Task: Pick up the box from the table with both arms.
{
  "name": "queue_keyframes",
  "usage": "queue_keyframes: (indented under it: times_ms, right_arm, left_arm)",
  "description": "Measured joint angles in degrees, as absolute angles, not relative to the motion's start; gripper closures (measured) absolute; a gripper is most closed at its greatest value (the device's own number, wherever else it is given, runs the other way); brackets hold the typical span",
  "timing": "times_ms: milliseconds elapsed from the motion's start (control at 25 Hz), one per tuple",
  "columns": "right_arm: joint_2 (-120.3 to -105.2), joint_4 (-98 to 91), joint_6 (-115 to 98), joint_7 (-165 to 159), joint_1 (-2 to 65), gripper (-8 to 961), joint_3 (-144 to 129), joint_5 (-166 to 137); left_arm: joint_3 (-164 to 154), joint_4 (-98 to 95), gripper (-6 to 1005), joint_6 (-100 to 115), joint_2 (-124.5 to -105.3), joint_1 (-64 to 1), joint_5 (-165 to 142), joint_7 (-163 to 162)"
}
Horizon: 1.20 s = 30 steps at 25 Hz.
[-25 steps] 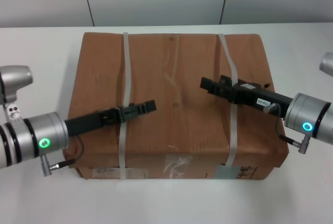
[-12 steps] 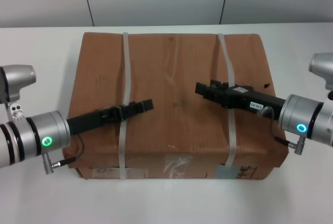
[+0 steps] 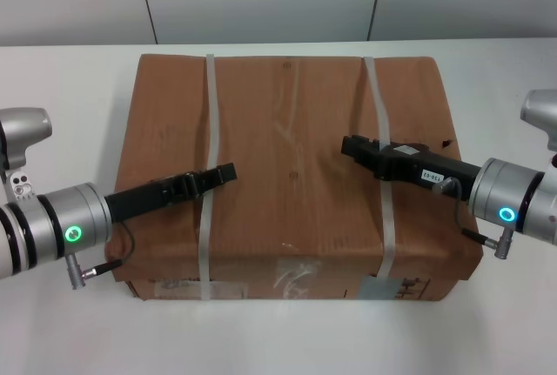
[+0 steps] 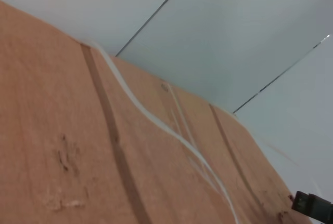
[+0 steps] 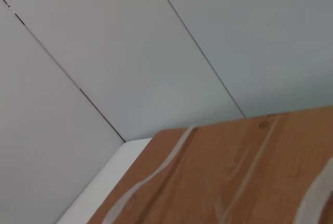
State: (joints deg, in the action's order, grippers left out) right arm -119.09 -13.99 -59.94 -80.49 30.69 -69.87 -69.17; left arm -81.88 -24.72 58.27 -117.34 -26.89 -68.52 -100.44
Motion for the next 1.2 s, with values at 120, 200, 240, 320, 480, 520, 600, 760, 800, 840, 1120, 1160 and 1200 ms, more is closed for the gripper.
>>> queue_keyframes:
  times_ms: [120,200,240,320,480,520,600,760,800,840,1120,1160,1200]
  right_arm:
    - [-119.09,-14.11,-59.94,-80.49,30.66,633,-69.8,-69.14]
    - [-119.09,-14.19,-59.94,-80.5,30.61,695,-69.79,-69.06]
    - [-119.09,-14.24,-59.94,-80.5,30.59,734,-69.77,-69.04]
    - [-119.09,-14.73,-59.93,-80.46,30.56,813,-69.78,-69.0]
    - [-119.1,-16.79,-60.28,-79.9,30.2,881,-70.33,-69.09]
    - [-119.09,-17.22,-60.56,-79.9,30.1,890,-70.29,-69.12]
    - [-119.09,-18.76,-61.16,-79.9,29.46,908,-70.19,-69.17]
    - [-119.09,-24.16,-62.82,-79.89,26.83,907,-70.12,-69.19]
    - [-119.09,-25.36,-63.19,-79.88,26.25,907,-70.06,-69.2]
    - [-119.09,-26.29,-63.6,-79.88,25.82,907,-69.98,-69.2]
    - [-119.1,-28.97,-64.85,-79.85,24.53,911,-69.86,-68.33]
    - [-119.1,-29.06,-64.98,-79.83,24.46,911,-69.9,-68.18]
    - [-119.1,-29.16,-65.09,-79.73,24.44,911,-69.96,-68.01]
  left_arm:
    - [-81.85,-24.73,769,58.27,-117.33,-26.89,-68.54,-100.45]
    - [-81.58,-24.82,815,58.35,-117.33,-26.89,-68.54,-100.46]
    - [-81.46,-24.86,821,58.44,-117.33,-26.84,-68.34,-100.46]
    - [-81.3,-25.07,834,58.85,-117.26,-26.61,-67.08,-100.3]
    - [-81.24,-27.05,860,60.25,-117.07,-25.63,-65.62,-99.07]
    - [-81.22,-27.73,866,60.52,-117.07,-25.28,-65.61,-99.05]
    - [-81.2,-29.44,878,61.05,-117.06,-24.55,-65.61,-99.03]
    - [-81.21,-33.73,899,62.61,-117.1,-22.92,-65.62,-98.95]
    - [-81.21,-34.5,904,63.01,-117.11,-22.72,-65.59,-98.95]
    - [-81.21,-35.2,901,63.5,-117.11,-22.5,-65.39,-98.94]
    - [-81.21,-37.42,903,65.82,-117.06,-21.75,-63.45,-98.53]
    - [-81.21,-37.47,903,66.08,-117.05,-21.73,-63.29,-98.46]
    - [-81.22,-37.47,903,66.26,-117.05,-21.72,-63.09,-98.42]
